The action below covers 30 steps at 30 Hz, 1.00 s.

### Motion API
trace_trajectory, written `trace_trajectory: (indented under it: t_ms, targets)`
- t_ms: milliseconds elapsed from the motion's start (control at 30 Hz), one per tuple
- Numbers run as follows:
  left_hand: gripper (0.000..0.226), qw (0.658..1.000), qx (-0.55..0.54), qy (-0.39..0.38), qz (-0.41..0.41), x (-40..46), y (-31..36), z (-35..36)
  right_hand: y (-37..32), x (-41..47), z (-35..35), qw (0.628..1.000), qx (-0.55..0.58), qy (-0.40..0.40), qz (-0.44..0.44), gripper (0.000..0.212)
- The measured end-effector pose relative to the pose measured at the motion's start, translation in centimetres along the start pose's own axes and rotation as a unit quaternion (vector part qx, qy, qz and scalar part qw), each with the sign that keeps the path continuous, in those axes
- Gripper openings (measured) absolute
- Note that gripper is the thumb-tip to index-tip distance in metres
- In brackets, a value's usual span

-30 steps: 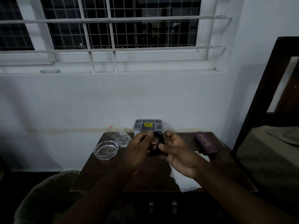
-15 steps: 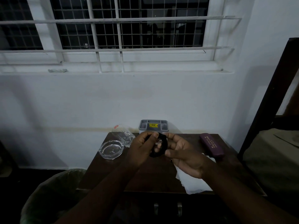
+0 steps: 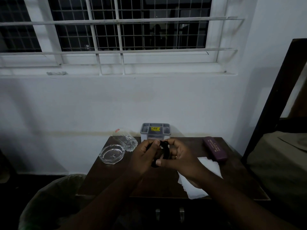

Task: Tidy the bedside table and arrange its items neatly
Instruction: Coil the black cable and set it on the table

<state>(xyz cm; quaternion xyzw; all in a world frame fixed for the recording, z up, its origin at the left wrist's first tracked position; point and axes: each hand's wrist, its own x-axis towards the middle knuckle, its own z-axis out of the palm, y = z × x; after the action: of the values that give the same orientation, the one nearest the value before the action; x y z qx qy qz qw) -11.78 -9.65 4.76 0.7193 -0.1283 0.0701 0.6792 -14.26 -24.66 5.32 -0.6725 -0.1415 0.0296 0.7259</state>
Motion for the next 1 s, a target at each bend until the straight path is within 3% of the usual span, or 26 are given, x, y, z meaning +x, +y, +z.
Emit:
trace_trajectory:
  t_ms: [200, 300, 433, 567, 800, 1000]
  targets:
    - [0.030, 0.998, -0.067, 0.012, -0.006, -0.2, -0.1, 0.6, 0.3, 0.1, 0.5, 0.978, 0.198, -0.009, 0.067, 0.048]
    - [0.028, 0.998, -0.062, 0.012, 0.004, -0.3, -0.1, 0.7, 0.2, 0.0, 0.5, 0.969, 0.230, -0.034, 0.087, 0.049]
    - [0.023, 0.998, -0.051, 0.021, 0.000, -0.1, -0.5, 0.7, 0.3, 0.0, 0.4, 0.993, 0.104, -0.007, 0.055, 0.043]
    - [0.022, 0.999, -0.041, 0.008, 0.002, -0.2, -0.4, 0.8, 0.7, 0.1, -0.1, 0.998, 0.035, 0.034, 0.046, 0.010]
    - [0.028, 0.998, -0.048, 0.043, -0.010, 0.0, -0.5, 1.0, 0.2, 0.0, -0.6, 0.991, -0.040, -0.057, 0.117, 0.010]
    - [0.036, 0.985, -0.144, 0.086, -0.049, 0.3, -0.4, 1.0, -0.1, 0.3, -0.6, 0.995, -0.076, -0.041, 0.056, 0.017]
